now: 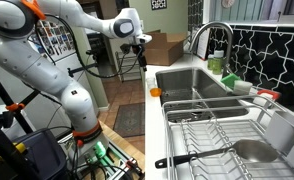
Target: Pick up the clear lunch box and put it in the orange lunch box lid, pick up the orange lunch box lid and clear lunch box together and put them in the sink
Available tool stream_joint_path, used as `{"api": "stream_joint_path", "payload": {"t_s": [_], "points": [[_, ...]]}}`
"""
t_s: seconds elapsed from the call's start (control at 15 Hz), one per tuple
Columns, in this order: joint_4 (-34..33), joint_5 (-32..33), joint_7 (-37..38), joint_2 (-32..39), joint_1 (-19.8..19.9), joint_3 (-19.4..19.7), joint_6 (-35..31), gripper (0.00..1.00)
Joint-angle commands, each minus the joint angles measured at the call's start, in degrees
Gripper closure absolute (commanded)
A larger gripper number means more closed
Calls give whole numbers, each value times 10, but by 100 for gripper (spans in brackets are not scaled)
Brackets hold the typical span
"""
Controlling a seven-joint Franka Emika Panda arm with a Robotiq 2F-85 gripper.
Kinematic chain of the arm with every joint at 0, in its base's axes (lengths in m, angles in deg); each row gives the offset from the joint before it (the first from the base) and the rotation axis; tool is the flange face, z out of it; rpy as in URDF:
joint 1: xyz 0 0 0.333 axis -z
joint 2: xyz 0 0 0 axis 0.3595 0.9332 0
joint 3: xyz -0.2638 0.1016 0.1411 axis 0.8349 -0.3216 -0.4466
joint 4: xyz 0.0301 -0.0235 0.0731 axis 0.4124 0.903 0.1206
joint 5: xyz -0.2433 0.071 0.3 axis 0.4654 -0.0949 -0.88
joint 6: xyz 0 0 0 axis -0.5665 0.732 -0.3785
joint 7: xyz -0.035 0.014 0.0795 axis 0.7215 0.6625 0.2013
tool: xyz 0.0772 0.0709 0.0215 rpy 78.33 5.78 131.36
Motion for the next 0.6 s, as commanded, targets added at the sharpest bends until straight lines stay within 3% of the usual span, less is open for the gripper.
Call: {"api": "stream_joint_path", "payload": {"t_s": [0.0,0.53], "points": [[-3,-4,3,54,-8,6,-21,0],[6,9,17,117,-6,11,-81,0]]}}
